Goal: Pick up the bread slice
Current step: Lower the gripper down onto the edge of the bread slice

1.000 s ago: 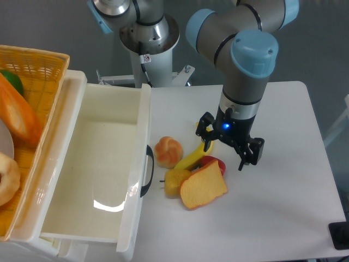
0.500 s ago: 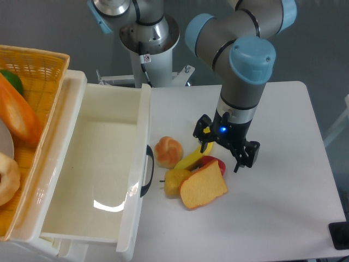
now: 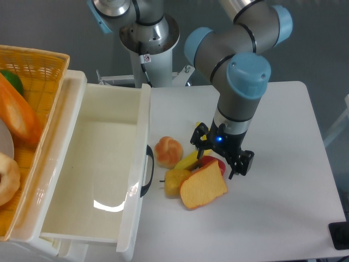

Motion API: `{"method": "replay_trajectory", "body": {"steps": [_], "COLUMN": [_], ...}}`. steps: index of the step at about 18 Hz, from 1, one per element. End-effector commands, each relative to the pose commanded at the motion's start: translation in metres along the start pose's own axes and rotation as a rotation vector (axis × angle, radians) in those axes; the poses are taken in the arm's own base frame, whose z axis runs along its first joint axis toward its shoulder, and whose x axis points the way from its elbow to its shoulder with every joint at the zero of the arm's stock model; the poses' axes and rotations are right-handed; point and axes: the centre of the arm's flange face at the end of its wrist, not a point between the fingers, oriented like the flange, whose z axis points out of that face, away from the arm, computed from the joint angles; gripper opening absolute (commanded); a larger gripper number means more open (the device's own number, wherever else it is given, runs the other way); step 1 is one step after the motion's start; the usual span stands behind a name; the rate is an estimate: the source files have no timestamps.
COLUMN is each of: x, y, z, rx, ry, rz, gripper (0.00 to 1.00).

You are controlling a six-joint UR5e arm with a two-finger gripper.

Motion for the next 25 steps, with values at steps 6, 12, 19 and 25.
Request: {"method": "replay_trajectory", "body": {"steps": [6,12,19,25], "x": [0.009,0.013,0.012,0.014], "y": [-0.005,-0.009,-0.011,-0.010], "z": [0.026,0.052,0.078,0.095], "rx": [-0.103,-0.141,-0.151,-0.195], "ry": [0.016,0.042,0.077,0.099], "rz": [0.072,0.092,0.191,0.262], "gripper": [1.00,1.00,1.00,1.00]}}
